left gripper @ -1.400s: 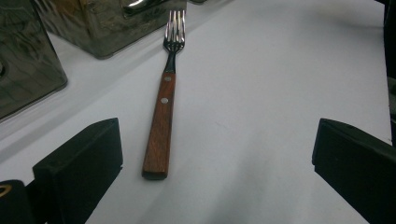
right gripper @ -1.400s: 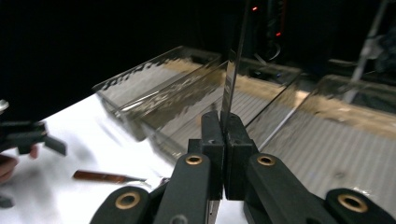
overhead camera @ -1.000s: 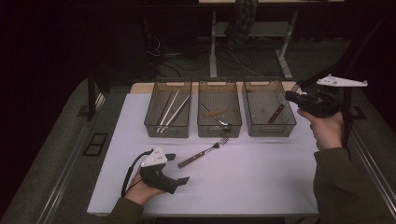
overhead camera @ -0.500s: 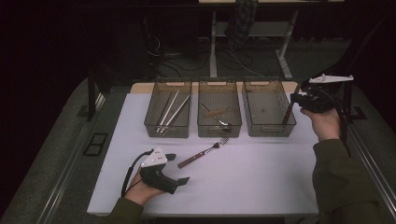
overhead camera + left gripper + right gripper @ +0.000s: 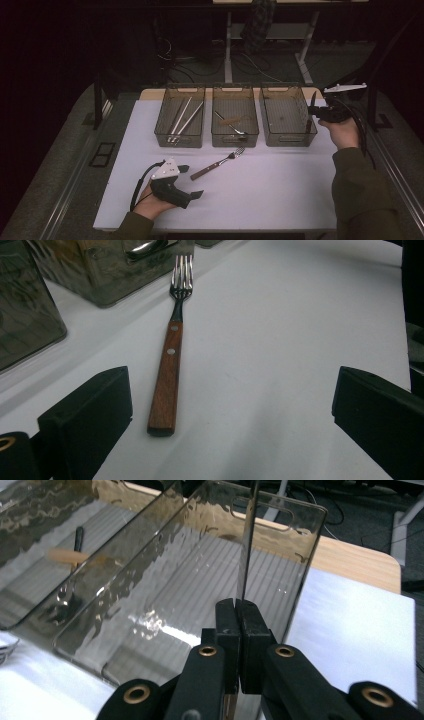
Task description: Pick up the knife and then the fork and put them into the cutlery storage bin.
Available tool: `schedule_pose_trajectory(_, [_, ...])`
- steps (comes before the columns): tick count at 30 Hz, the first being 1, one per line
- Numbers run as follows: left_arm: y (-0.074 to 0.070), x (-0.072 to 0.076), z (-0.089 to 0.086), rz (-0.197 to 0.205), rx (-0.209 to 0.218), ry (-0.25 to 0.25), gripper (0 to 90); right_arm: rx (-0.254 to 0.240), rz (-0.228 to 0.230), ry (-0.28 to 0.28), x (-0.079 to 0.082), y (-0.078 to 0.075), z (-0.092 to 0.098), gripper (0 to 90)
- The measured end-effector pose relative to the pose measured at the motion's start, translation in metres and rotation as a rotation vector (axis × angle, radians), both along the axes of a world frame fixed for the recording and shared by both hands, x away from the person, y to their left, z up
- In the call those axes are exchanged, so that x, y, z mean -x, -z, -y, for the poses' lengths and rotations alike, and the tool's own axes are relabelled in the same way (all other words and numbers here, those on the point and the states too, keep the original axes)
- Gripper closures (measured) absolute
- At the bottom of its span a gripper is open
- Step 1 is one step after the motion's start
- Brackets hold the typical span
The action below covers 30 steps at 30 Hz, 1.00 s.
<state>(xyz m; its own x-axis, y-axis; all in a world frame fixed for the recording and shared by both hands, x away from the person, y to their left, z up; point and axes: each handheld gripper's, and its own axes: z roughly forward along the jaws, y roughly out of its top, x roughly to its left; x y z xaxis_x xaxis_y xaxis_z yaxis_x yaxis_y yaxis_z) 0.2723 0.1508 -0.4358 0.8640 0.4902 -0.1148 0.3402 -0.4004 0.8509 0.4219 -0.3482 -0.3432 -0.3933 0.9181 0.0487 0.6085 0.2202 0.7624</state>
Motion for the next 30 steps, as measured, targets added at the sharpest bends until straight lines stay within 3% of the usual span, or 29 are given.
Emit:
schedule_pose_trajectory(9, [0.0,0.001,0.001,0.002,-0.008,0.006,1.2,-0.004,0.039,-0.004,-0.019,0.016,-0.017,88.4])
schedule_pose_trajectory(13, [0.0,0.0,0.002,0.0,-0.01,0.004,1.3,-0.021,0.028,-0.001,-0.03,0.025,-0.024,86.7])
schedule_pose_trajectory(16, [0.0,0.0,0.002,0.002,-0.011,0.004,1.4,-0.01,0.005,0.007,-0.034,0.033,-0.03,77.2])
schedule_pose_trajectory(19, [0.0,0.0,0.001,0.002,-0.008,0.004,1.4,-0.056,0.0,-0.001,-0.034,0.036,-0.032,65.4])
schedule_pose_trajectory(21, [0.0,0.0,0.001,0.002,-0.008,0.004,1.4,-0.1,-0.002,-0.011,-0.033,0.035,-0.032,59.1])
schedule_pose_trajectory(24, [0.0,0.001,0.002,0.001,-0.01,0.004,1.4,-0.129,-0.008,-0.013,-0.028,0.03,-0.032,54.4])
schedule_pose_trajectory(30, [0.0,0.0,0.003,0.0,-0.015,0.003,1.5,-0.18,0.026,-0.074,-0.011,0.021,-0.031,38.3])
